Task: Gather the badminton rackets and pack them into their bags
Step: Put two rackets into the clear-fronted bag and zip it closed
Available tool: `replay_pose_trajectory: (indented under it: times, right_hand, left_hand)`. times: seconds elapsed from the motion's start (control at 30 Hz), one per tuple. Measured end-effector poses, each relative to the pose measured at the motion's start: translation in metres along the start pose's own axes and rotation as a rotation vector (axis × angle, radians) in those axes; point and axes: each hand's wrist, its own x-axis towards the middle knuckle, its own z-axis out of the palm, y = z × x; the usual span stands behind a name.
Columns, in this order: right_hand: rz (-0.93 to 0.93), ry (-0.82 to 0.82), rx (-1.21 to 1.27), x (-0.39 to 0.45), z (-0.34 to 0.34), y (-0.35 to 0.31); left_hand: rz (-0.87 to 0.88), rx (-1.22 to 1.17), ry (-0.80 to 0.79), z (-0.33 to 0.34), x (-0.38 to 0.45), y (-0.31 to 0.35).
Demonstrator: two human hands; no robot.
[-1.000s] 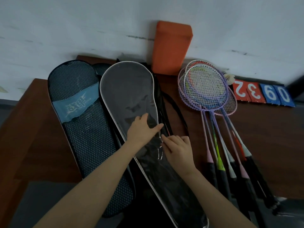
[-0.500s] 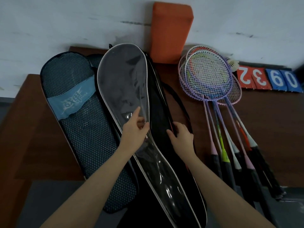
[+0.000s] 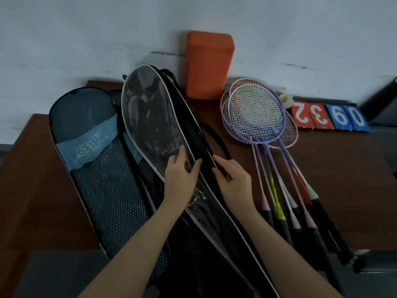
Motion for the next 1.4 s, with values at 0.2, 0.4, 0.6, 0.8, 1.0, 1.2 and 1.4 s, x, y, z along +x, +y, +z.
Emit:
replay_pose_trajectory:
  times: [0.2,0.4,0.6,0.8,1.0,1.2,1.4]
  right_hand:
    - [0.035,-0.02,0.106,0.011,-0.032,0.026]
    - [0.256,-0.011,0.138,0.024,-0.076,0.074]
    - [0.266,-0.171,0.084,0.018,-0.111,0.126]
    - [0.285,-0.077,-0.329,0.019,-0.151,0.184]
    - [0.186,-0.19,-0.54,0.007,-0.147,0.203]
    - [0.282,-0.278,-0.466,0.013,-0.123,0.193]
    - [0.115,-0.014,-0.417,0.007,-0.131,0.194]
  left_hand:
    - [-0.066,0.094,0.0,0.027,-0.003,0.03]
    - [0.1,0.034,0.117,0.044,-0.013,0.059]
    - [0.136,0.154,0.083,0.086,-0.015,0.084]
    - [0.142,0.247,0.047,0.111,-0.016,0.09]
    - [0.126,0.32,0.04,0.115,-0.014,0.087]
    - [0.118,0.362,0.022,0.112,-0.016,0.078]
    - [0.103,0.345,0.0,0.119,-0.014,0.076]
